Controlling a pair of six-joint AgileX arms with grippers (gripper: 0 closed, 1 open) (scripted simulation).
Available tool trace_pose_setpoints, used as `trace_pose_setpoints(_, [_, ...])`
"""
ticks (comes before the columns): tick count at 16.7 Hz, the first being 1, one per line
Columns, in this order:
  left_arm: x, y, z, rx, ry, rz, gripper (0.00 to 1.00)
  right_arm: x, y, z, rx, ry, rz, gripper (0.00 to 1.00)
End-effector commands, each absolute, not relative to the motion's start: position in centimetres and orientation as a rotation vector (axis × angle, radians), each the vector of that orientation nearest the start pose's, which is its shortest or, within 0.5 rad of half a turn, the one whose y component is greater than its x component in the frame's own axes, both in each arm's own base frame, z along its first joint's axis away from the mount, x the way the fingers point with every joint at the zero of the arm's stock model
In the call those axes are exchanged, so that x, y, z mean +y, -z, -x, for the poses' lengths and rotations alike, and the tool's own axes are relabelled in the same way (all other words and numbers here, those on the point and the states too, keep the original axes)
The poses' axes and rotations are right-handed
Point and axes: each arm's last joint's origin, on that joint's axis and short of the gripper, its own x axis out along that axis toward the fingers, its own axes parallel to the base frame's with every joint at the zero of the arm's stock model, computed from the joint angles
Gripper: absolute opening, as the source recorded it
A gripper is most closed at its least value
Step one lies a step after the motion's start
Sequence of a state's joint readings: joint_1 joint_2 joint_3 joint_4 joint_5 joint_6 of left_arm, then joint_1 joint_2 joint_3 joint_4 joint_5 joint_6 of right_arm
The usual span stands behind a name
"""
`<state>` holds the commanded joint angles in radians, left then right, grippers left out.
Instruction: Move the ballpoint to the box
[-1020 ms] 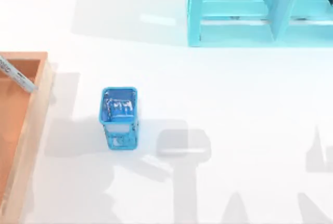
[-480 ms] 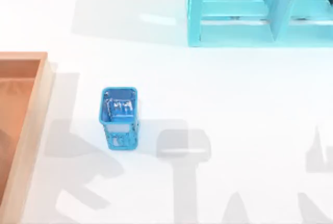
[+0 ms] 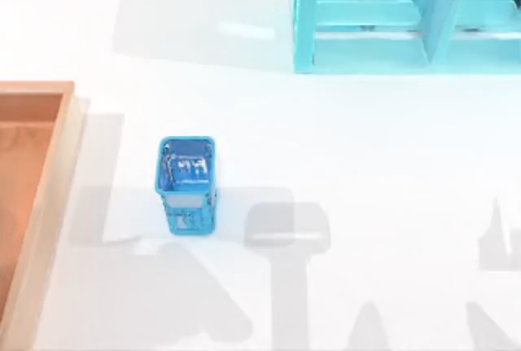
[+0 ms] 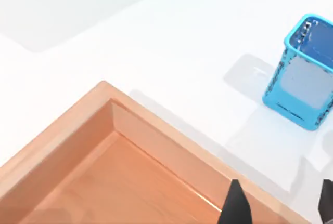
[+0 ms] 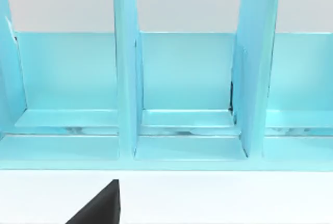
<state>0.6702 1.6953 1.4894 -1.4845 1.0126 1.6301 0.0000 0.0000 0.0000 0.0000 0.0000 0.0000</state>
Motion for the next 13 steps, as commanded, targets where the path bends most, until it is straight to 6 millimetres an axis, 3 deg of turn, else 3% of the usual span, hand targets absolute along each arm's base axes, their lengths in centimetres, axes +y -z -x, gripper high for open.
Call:
trace_pose_setpoints(8, [16.3, -29.9, -24.7, 0.519, 0.983, -0.239, 0.00, -0.1, -16.0, -10.6, 0.000, 0.000, 0.000, 1.00])
trace_pose_setpoints(13, [16.1, -28.6, -25.0, 0.543, 0.981, -0.217, 0.00, -0.1, -16.0, -10.6, 0.000, 0.000, 0.000, 1.00])
